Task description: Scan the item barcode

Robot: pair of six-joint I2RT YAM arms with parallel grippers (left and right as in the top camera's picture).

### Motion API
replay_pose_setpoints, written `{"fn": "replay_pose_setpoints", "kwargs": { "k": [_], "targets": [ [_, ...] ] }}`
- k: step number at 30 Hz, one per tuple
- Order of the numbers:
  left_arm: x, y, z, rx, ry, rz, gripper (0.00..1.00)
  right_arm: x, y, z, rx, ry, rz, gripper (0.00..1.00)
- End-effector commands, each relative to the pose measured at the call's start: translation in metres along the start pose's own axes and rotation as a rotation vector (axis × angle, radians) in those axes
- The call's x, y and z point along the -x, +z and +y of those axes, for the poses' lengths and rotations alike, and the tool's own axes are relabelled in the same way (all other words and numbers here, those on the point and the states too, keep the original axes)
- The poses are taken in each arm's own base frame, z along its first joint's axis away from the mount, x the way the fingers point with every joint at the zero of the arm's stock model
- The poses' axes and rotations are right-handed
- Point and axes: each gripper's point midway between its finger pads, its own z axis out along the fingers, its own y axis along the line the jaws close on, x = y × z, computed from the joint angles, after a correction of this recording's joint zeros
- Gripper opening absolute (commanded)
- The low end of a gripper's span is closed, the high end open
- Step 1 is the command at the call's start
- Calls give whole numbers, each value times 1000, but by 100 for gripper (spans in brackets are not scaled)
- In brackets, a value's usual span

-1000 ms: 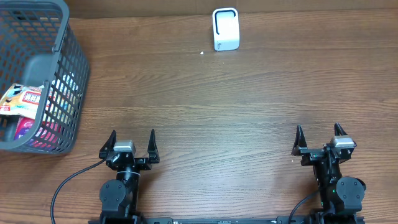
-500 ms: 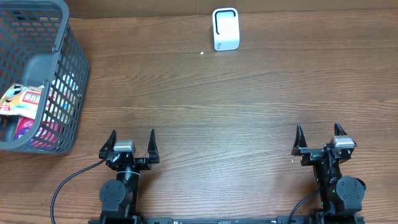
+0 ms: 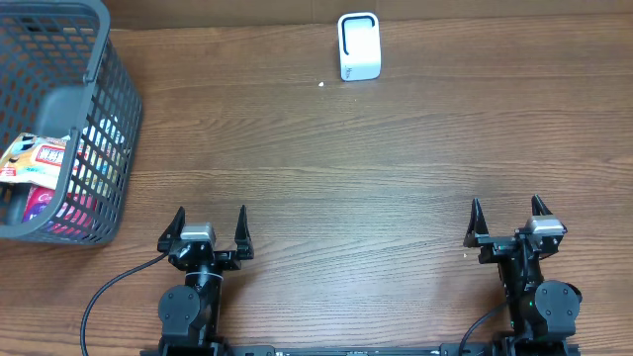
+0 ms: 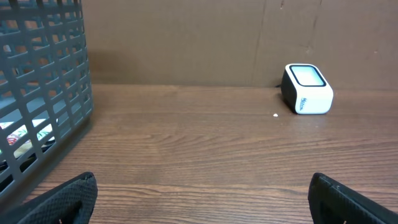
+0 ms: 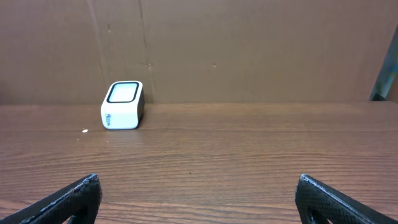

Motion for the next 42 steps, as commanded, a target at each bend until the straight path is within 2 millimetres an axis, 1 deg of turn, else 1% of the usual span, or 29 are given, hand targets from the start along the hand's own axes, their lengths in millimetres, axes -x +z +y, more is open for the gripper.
{"fn": "replay_pose_setpoints", "kwargs": {
  "k": [1, 20, 22, 23, 24, 25, 26, 27, 28, 29, 31, 32, 33, 36, 39, 40, 42],
  "targets": [
    [1, 0, 1, 2, 18, -7, 100, -1, 0, -2, -11, -5, -7, 100],
    [1, 0, 1, 2, 18, -7, 100, -1, 0, -2, -11, -5, -7, 100],
    [2, 0, 4, 21, 30, -11, 100, -1, 0, -2, -11, -5, -7, 100],
    [3, 0, 2, 8, 13, -17, 99, -1, 0, -2, -11, -5, -7, 100],
    [6, 0, -5, -33, -20, -27, 100, -1, 0, -2, -11, -5, -7, 100],
    [10, -2, -23, -138, -79, -38, 100, -1, 0, -2, -11, -5, -7, 100],
    [14, -4, -33, -200, -94, -47, 100, -1, 0, -2, -11, -5, -7, 100],
    [19, -6, -42, -255, -96, -66, 100, -1, 0, -2, -11, -5, -7, 100],
    [31, -11, -54, -330, -86, -113, 100, -1, 0, -2, -11, -5, -7, 100],
    [42, -16, -62, -379, -74, -156, 100, -1, 0, -2, -11, -5, -7, 100],
    [70, -27, -72, -446, -46, -275, 100, -1, 0, -2, -11, -5, -7, 100],
    [85, -33, -73, -454, -34, -339, 100, -1, 0, -2, -11, -5, -7, 100],
    [100, -38, -72, -445, -25, -394, 100, -1, 0, -2, -11, -5, -7, 100],
    [134, -50, -66, -395, 24, -483, 100, -1, 0, -2, -11, -5, -7, 100],
    [162, -60, -59, -328, 108, -507, 100, -1, 0, -2, -11, -5, -7, 100],
    [176, -65, -55, -288, 147, -514, 100, -1, 0, -2, -11, -5, -7, 100],
    [195, -69, -46, -217, 182, -505, 100, -1, 0, -2, -11, -5, -7, 100]
  ]
}}
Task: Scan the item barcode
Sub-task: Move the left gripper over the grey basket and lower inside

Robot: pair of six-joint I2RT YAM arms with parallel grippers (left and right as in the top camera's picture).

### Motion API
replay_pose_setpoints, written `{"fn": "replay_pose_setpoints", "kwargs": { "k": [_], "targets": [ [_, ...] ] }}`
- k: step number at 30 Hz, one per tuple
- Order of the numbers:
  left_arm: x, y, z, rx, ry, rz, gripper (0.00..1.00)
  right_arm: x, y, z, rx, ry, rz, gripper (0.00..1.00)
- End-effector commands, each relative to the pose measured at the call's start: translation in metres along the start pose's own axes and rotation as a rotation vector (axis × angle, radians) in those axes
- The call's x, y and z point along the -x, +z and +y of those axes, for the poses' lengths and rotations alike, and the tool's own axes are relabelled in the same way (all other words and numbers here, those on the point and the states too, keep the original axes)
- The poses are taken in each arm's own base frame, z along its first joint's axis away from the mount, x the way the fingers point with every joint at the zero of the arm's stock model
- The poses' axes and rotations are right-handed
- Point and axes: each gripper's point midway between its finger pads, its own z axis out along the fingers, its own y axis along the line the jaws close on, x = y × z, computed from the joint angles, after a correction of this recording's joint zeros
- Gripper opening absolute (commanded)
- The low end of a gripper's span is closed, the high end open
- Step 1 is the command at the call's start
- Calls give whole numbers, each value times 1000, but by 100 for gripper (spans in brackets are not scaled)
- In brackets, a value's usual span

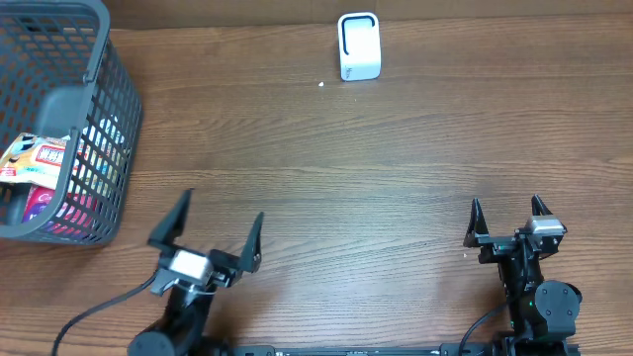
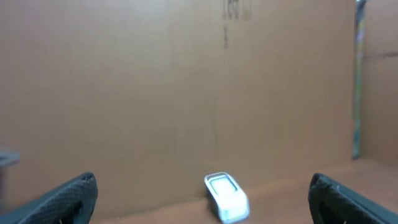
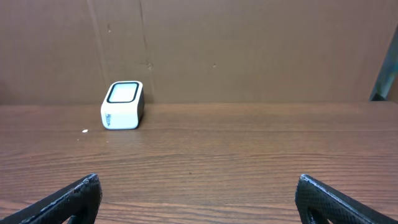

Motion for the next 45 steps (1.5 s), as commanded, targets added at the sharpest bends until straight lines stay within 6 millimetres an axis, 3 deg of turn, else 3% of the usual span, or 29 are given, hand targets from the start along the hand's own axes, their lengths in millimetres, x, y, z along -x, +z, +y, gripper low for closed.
{"fn": "replay_pose_setpoints", "kwargs": {
  "k": [1, 5, 8, 12, 15, 20, 25, 29, 32, 36, 41, 43, 45],
  "targets": [
    [63, 0, 24, 151, 156, -27, 100, -1, 0, -2, -11, -4, -7, 100],
    [80, 8, 51, 290, 115, 184, 100, -1, 0, -2, -11, -4, -7, 100],
    [80, 23, 47, 232, 61, 409, 100, -1, 0, -2, -11, -4, -7, 100],
    [80, 55, 26, 45, 18, 615, 100, -1, 0, -2, -11, -4, -7, 100],
    [74, 69, 30, 35, -15, 727, 100, -1, 0, -2, -11, -4, -7, 100],
    [64, 80, 88, 374, -89, 901, 100, -1, 0, -2, -11, -4, -7, 100],
    [78, 86, 136, 521, -148, 1031, 100, -1, 0, -2, -11, -4, -7, 100],
    [95, 99, 179, 580, -239, 987, 100, -1, 0, -2, -11, -4, -7, 100],
    [94, 107, 192, 581, -298, 950, 100, -1, 0, -2, -11, -4, -7, 100],
    [90, 97, 230, 785, -447, 879, 100, -1, 0, -2, -11, -4, -7, 100],
    [99, 52, 306, 1085, -595, 721, 100, -1, 0, -2, -11, -4, -7, 100],
    [96, 25, 339, 1169, -629, 694, 100, -1, 0, -2, -11, -4, -7, 100],
    [90, 11, 353, 1212, -648, 699, 100, -1, 0, -2, -11, -4, -7, 100]
  ]
}}
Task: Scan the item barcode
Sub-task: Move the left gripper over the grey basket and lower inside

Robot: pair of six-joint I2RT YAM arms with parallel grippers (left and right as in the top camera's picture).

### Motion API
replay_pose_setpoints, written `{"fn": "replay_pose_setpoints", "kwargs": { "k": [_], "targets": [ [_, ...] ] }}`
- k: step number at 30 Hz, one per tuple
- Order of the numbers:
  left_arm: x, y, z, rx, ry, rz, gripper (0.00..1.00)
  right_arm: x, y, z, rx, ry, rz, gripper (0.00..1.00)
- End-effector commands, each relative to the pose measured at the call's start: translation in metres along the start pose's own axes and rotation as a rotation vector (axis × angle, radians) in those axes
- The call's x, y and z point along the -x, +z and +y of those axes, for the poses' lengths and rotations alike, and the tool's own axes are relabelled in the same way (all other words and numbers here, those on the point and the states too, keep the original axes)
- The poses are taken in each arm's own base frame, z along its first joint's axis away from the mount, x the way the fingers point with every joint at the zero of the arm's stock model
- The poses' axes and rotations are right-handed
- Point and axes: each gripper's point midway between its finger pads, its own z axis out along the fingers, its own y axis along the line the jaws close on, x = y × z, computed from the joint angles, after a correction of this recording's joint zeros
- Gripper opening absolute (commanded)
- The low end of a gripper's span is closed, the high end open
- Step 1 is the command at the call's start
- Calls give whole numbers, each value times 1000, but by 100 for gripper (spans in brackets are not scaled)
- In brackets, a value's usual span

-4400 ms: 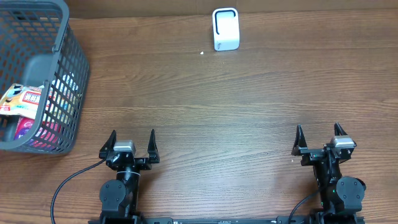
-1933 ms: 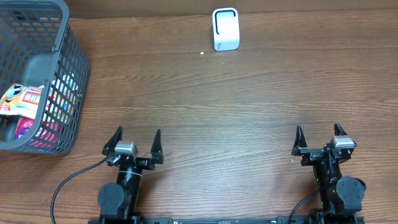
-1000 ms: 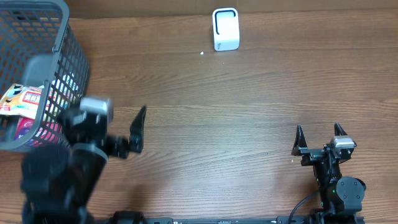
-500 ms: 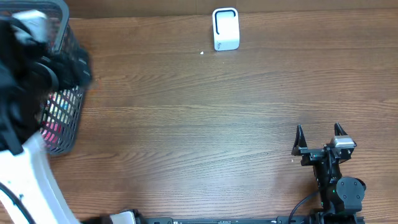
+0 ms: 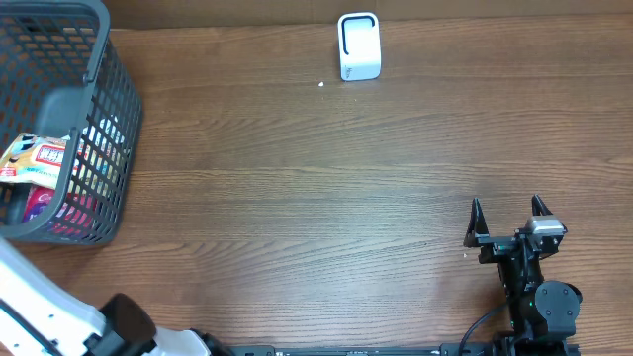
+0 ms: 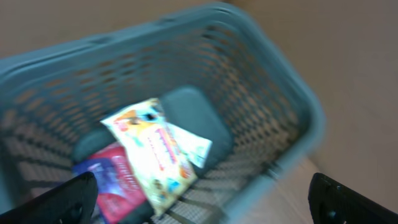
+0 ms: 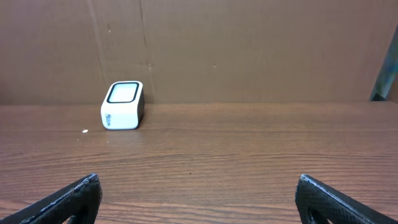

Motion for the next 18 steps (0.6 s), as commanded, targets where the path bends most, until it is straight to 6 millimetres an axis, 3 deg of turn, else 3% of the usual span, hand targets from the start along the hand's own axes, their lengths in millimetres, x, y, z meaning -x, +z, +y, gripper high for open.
{"fn": "replay_pose_setpoints", "kwargs": {
  "k": [1, 9, 18],
  "targets": [
    [12, 15, 32, 54, -120, 1, 100, -1, 0, -2, -11, -5, -6, 100],
    [-2, 88, 56, 131, -200, 117, 100, -1, 0, -2, -12, -5, -6, 100],
    [-35, 139, 78, 229, -216, 255, 100, -1, 0, -2, -12, -5, -6, 100]
  ]
}}
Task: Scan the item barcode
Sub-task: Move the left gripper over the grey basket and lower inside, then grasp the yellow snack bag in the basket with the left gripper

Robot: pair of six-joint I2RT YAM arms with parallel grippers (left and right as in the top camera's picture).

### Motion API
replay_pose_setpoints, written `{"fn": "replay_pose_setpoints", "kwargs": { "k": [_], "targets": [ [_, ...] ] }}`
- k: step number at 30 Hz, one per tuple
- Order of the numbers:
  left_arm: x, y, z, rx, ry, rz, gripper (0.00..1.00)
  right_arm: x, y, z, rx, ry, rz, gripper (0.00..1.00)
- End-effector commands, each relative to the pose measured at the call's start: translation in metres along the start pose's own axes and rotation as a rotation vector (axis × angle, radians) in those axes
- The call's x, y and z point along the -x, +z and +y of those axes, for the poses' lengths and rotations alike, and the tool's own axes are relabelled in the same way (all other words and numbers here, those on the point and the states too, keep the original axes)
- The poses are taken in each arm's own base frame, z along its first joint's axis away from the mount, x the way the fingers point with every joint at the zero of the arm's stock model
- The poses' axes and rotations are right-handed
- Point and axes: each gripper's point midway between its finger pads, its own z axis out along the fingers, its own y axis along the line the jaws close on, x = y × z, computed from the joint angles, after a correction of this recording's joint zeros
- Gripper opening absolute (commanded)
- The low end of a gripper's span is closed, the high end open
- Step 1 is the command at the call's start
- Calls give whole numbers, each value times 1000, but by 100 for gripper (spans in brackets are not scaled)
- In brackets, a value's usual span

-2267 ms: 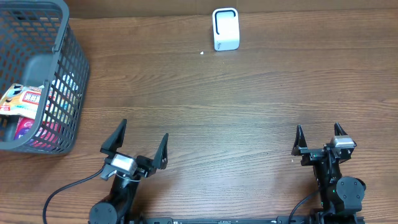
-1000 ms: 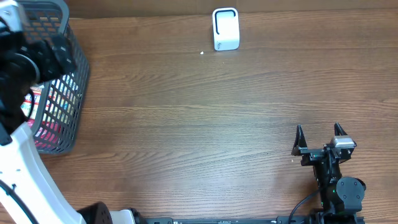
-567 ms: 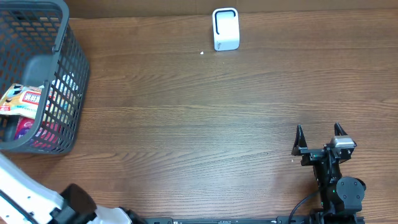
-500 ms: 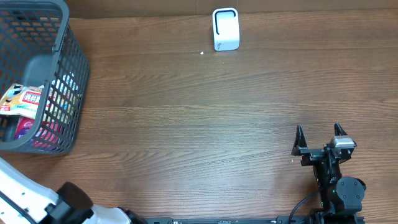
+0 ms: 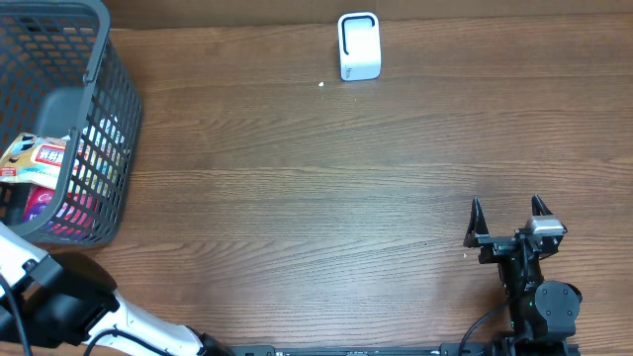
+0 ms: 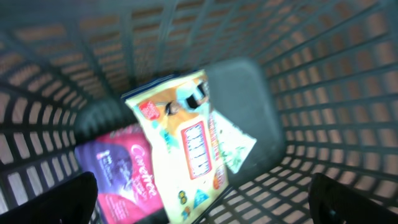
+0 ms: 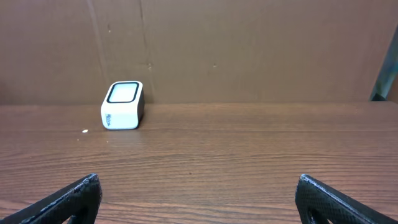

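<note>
A grey mesh basket (image 5: 99, 59) stands at the table's left edge. In it a yellow snack packet (image 6: 186, 152) lies over a purple and pink packet (image 6: 118, 180); the yellow packet (image 5: 35, 158) also shows from above. My left gripper (image 6: 200, 190) hangs open just over these packets, inside the basket's walls, with nothing between its fingers. In the overhead view only the left arm (image 5: 59, 297) shows, at the bottom left. The white barcode scanner (image 5: 358, 46) sits at the table's far edge. My right gripper (image 5: 505, 213) rests open near the front right, facing the scanner (image 7: 123, 104).
A brown cardboard wall (image 7: 249, 50) backs the table behind the scanner. A small white speck (image 5: 321, 84) lies on the wood left of the scanner. The basket's dark floor panel (image 6: 239, 106) shows beside the packets.
My left gripper was above the basket with its whole rim in sight; now it is lower, between the walls and close over the packets. The right arm has not moved.
Both grippers rested open at the front edge, facing the scanner. Then the left one was raised and tilted, seeing the back wall. Later it stood over the basket at the far left, and now it is down inside it, still open.
</note>
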Motion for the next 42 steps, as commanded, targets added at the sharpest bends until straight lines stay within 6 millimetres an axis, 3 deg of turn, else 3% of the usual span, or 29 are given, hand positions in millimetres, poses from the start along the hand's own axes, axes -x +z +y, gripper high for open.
{"fn": "replay_pose_setpoints", "kwargs": {
  "k": [1, 7, 12, 29, 42],
  "targets": [
    [-9, 15, 7, 70, -14, 43, 100, -1, 0, -2, -12, -5, -6, 100],
    [-41, 70, 17, 162, 4, 195, 100, -1, 0, -2, -12, -5, -6, 100],
    [-50, 97, 12, 169, 23, 231, 100, -1, 0, -2, -11, -5, -6, 100],
    [-56, 146, 27, 238, 41, 257, 100, -1, 0, -2, -12, -5, -6, 100],
    [-68, 163, 34, 259, 44, 294, 100, -1, 0, -2, -12, -5, -6, 100]
  ]
}}
